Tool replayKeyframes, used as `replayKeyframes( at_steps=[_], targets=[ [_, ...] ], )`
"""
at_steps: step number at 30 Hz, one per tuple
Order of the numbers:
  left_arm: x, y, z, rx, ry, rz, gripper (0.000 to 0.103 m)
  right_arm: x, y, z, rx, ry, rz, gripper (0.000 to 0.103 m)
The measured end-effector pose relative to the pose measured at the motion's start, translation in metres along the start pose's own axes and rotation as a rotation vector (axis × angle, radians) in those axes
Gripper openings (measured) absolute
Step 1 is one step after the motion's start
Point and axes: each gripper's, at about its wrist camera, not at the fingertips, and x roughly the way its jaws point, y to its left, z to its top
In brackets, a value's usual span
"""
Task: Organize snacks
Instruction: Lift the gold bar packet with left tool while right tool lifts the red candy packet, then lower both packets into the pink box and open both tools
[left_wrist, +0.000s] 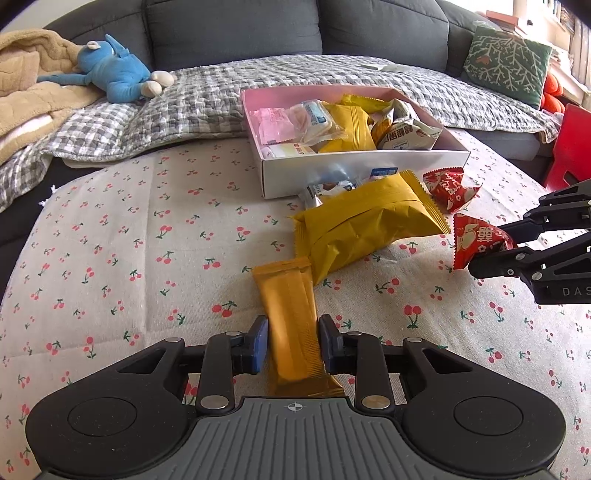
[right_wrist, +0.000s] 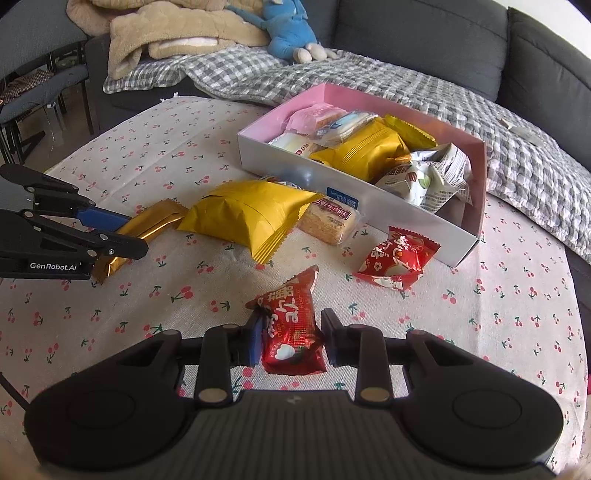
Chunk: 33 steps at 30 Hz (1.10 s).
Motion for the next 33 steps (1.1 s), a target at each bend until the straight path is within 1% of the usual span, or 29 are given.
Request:
replayKeyframes(
  at_steps=[10, 19, 22, 26, 33],
  targets=[
    [-0.01, 0.003, 0.016, -0.015, -0.035, -0.001, 0.027, -0.009, -0.016, 0.01, 0.066, -0.035, -0.013, 0.029],
    [-0.016, -0.001, 0.047, -0.04, -0.094, 0.001, 0.027, -0.015, -0.037, 0.028, 0.132, -0.084, -0.031, 0.029],
    [-0.012, -0.004, 0.058, -0.039, -0.098, 0.008, 0.027, -0.013, -0.05, 0.034, 0.163, -0.095, -0.047, 0.029],
    [-0.003, -0.004, 0.08, -0.048, -0.106, 0.016, 0.027, -0.008, -0.067, 0.042, 0.209, -0.105, -0.067, 0.029],
    [0.024, -0.009, 0.115, -0.058, -0.123, 0.016, 0.027, 0.007, -0.098, 0.052, 0.278, -0.106, -0.092, 0.029]
  ],
)
